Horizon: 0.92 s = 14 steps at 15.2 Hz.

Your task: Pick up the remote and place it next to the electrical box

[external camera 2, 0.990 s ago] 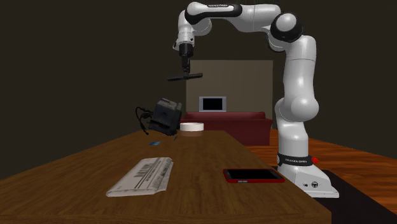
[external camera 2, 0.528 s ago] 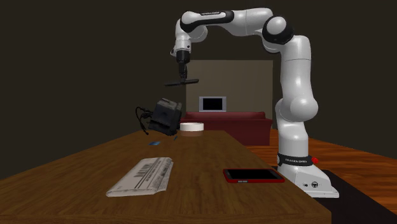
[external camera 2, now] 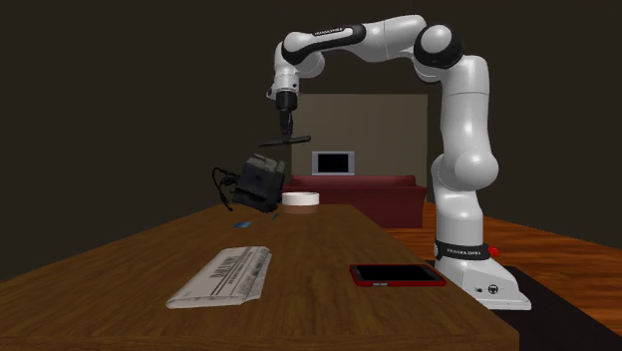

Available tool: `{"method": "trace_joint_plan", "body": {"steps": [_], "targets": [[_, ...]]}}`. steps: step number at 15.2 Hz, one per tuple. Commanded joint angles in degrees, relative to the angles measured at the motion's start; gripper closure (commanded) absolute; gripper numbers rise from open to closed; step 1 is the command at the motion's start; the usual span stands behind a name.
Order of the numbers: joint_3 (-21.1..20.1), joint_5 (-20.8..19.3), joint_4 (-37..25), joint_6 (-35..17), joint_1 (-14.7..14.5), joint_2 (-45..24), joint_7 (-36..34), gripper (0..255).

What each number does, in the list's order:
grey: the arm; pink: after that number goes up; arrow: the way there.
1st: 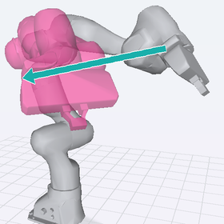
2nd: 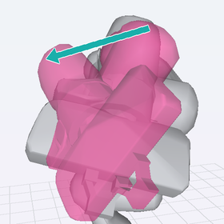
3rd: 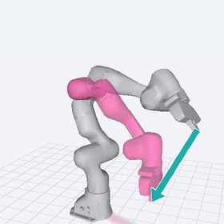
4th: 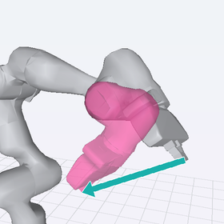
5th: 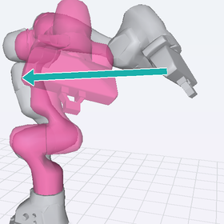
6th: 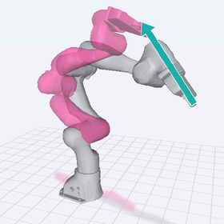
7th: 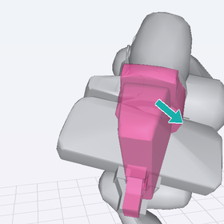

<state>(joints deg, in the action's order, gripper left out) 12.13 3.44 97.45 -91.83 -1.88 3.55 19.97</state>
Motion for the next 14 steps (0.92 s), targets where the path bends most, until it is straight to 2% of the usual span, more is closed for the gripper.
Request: {"method": "trace_joint_plan", "body": {"steps": [1,14], "targets": [[0.0,-0.1,2.1,-1.7,0.0,0.5,0.0,255],[-0.1,-0.1,12.5,-11.7,0.0,0.8,0.6,255]]}}
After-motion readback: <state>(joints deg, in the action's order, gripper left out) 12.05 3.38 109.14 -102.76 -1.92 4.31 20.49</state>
